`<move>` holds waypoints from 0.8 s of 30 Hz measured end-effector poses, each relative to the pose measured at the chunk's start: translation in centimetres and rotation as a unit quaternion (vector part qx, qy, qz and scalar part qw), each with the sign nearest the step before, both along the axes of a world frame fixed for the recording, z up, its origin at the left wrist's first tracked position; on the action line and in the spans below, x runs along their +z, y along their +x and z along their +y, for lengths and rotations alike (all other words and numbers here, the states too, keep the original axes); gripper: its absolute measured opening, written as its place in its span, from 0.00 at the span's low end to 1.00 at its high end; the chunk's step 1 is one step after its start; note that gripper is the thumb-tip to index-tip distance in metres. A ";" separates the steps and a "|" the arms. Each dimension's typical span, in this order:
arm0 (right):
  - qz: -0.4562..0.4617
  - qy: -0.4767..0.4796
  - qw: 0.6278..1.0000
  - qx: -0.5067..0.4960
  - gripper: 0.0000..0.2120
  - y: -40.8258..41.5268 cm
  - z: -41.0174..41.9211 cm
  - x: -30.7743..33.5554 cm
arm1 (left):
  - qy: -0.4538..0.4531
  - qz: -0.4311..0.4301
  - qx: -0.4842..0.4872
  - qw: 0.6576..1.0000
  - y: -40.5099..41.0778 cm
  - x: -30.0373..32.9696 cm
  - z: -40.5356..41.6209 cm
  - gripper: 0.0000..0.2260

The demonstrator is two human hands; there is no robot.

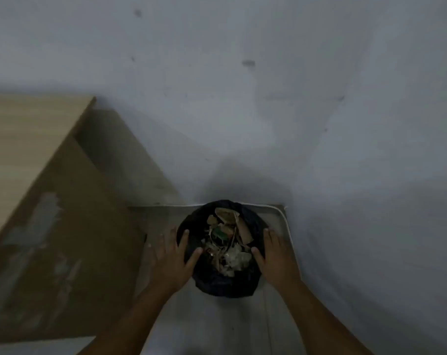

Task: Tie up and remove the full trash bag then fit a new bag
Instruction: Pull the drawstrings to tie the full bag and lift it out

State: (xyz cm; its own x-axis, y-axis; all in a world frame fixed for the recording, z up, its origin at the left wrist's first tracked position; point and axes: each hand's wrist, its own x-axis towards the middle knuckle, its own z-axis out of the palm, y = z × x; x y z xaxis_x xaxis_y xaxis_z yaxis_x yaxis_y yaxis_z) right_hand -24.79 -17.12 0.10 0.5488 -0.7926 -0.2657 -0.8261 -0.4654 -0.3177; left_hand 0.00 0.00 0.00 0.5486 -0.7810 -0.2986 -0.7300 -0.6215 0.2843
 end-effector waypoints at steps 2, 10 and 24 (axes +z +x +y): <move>-0.071 -0.004 0.997 -0.034 0.33 0.1 0.0 -2.7 | -0.007 0.021 0.045 0.999 0.6 -3.3 -0.2 0.40; -0.314 -0.121 0.935 -0.116 0.12 0.8 -2.4 -11.7 | -0.157 0.077 0.063 0.983 3.2 -13.3 -2.4 0.40; -0.386 0.439 0.707 -0.398 0.38 -1.2 -6.5 -18.8 | -0.104 0.570 0.409 0.705 1.4 -17.3 -2.7 0.39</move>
State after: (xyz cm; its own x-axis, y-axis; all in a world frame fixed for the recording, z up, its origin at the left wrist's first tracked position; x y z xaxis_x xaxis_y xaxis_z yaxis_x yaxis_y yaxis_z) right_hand -25.97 -23.66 -18.71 0.2716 -0.6476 -0.7119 -0.1380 0.7059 -0.6947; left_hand 1.41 -2.68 -17.32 0.3375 -0.4346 -0.8350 0.6245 -0.5604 0.5441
